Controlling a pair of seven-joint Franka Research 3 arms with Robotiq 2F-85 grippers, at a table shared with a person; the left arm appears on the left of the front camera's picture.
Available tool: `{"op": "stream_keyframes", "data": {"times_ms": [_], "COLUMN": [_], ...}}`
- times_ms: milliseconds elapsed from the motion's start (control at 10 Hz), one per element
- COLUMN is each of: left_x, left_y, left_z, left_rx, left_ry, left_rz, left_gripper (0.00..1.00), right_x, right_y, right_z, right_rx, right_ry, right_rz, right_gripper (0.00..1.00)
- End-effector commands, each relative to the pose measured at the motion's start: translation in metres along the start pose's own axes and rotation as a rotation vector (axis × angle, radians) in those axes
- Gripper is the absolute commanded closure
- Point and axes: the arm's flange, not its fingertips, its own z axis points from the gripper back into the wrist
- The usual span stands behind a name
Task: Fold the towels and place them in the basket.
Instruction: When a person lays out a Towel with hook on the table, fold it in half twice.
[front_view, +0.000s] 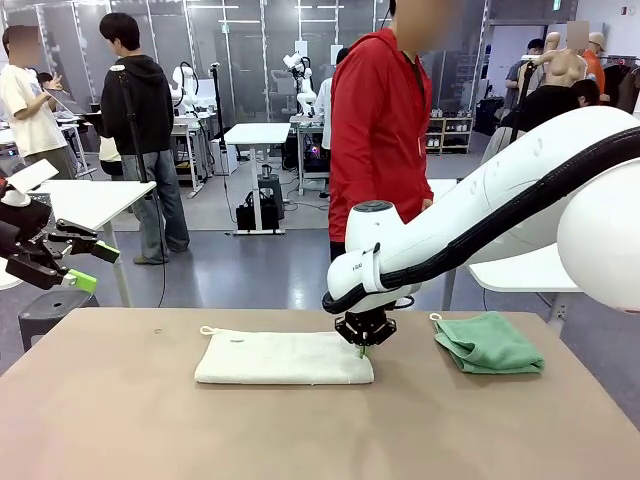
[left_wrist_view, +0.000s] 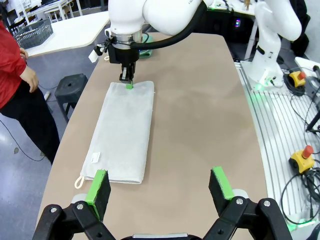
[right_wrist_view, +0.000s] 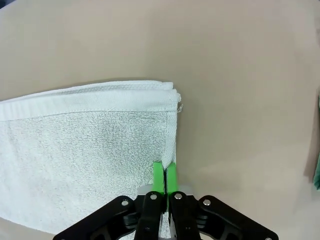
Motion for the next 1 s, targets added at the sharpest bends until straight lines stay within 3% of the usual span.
{"op": "stream_keyframes", "data": {"times_ms": [0,300,900], "left_x": [0.001,0.001,0.001], "left_y": [0.0,0.0,0.0], "left_z": [0.001,0.001,0.001], "left_rx": [0.001,0.001,0.001], "left_ry": [-0.003,-0.003,-0.003], "left_rz": [-0.001,-0.001,-0.001], "left_gripper": [0.0,0.0,0.0], "right_x": [0.002,0.001,-0.013], "right_y": [0.005,-0.002,-0.069], "right_z": [-0.004,-0.004,0.018], "right_rx": [-0.056,-0.088,-0.093], "right_ry": [-0.011,-0.017,-0.054], "right_rz": [-0.034,-0.022,-0.042], "right_gripper": [1.0,1.0,1.0]}}
